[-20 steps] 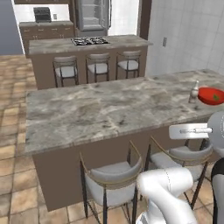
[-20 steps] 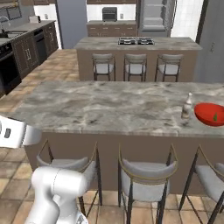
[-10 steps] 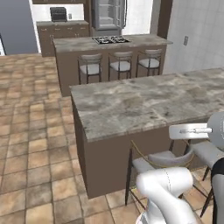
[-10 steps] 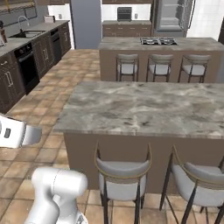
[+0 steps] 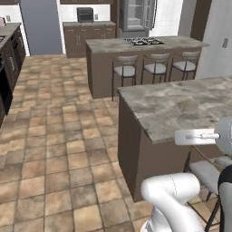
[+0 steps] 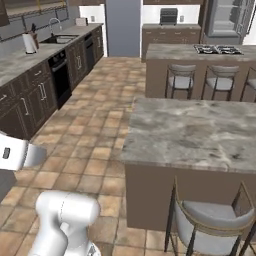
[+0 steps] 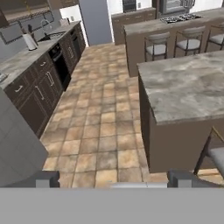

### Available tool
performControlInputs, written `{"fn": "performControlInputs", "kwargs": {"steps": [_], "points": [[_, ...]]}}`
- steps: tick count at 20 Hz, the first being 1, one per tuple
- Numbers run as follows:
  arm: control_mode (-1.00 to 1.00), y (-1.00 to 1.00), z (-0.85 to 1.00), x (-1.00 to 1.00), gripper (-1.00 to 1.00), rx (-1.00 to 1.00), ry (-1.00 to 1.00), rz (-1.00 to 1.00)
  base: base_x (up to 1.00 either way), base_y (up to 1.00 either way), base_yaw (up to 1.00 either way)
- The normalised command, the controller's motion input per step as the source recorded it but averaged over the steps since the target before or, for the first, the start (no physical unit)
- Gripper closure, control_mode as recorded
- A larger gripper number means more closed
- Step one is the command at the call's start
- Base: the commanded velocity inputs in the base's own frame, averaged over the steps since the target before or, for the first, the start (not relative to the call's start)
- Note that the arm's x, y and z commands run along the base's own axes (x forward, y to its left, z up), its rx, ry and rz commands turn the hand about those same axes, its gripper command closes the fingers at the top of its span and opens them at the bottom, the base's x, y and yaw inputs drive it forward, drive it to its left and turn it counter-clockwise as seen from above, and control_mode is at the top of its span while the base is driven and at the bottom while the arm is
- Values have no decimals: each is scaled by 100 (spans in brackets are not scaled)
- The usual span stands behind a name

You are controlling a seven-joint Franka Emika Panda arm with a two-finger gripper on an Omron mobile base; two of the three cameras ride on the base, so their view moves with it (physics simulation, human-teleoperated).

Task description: There is a bowl on the dining counter. Grab a lemon wedge from the fridge and place it in the bowl. Then get the liquor bottle and glass cup from the cabinet and place them next to the bowl.

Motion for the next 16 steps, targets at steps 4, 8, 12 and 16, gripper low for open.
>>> {"fn": "performControlInputs", "kwargs": {"steps": [4,8,12,16], "points": [[100,0,0,0,-100,0,0,0,91,91,22],[100,0,0,0,-100,0,0,0,100,65,11],[100,0,0,0,-100,0,0,0,100,32,0],[100,0,0,0,-100,0,0,0,100,17,0]]}}
